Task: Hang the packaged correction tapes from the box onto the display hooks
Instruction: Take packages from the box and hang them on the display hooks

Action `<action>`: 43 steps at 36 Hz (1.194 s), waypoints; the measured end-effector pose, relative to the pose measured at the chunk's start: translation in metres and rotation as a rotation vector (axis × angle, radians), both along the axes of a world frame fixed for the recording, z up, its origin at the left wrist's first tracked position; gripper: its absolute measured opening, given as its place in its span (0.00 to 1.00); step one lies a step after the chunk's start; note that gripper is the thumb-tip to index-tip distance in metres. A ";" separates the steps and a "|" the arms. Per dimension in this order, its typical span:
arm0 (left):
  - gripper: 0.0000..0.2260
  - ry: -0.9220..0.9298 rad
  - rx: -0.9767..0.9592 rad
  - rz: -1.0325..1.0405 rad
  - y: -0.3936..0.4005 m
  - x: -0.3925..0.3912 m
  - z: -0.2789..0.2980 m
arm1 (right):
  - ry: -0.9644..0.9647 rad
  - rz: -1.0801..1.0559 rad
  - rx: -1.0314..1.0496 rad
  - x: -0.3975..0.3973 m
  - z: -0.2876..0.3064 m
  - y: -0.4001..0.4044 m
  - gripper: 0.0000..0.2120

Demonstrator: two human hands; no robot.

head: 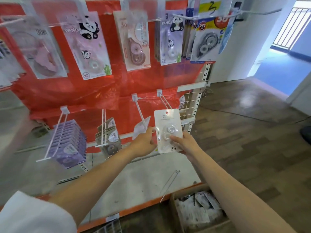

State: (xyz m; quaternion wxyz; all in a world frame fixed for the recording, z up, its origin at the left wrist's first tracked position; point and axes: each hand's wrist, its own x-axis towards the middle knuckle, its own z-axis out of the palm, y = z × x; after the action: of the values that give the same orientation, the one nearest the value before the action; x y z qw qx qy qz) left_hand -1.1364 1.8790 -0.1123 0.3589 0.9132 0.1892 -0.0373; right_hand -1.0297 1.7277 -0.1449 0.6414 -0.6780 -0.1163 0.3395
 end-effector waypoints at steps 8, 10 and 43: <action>0.21 -0.054 0.279 -0.228 0.009 -0.018 -0.013 | -0.028 0.029 -0.128 -0.008 -0.020 -0.006 0.16; 0.17 0.027 0.353 -0.293 0.014 -0.024 -0.020 | -0.035 0.105 -0.155 -0.014 -0.024 -0.003 0.16; 0.16 0.217 0.457 -0.151 0.049 -0.043 -0.048 | -0.282 0.114 -0.518 -0.008 -0.047 0.087 0.27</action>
State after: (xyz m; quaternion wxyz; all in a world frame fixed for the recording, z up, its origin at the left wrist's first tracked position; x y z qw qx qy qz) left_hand -1.1789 1.9280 -0.1602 0.1169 0.9728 0.1614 -0.1181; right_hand -1.0379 1.8146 -0.1918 0.4044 -0.8519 -0.1518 0.2960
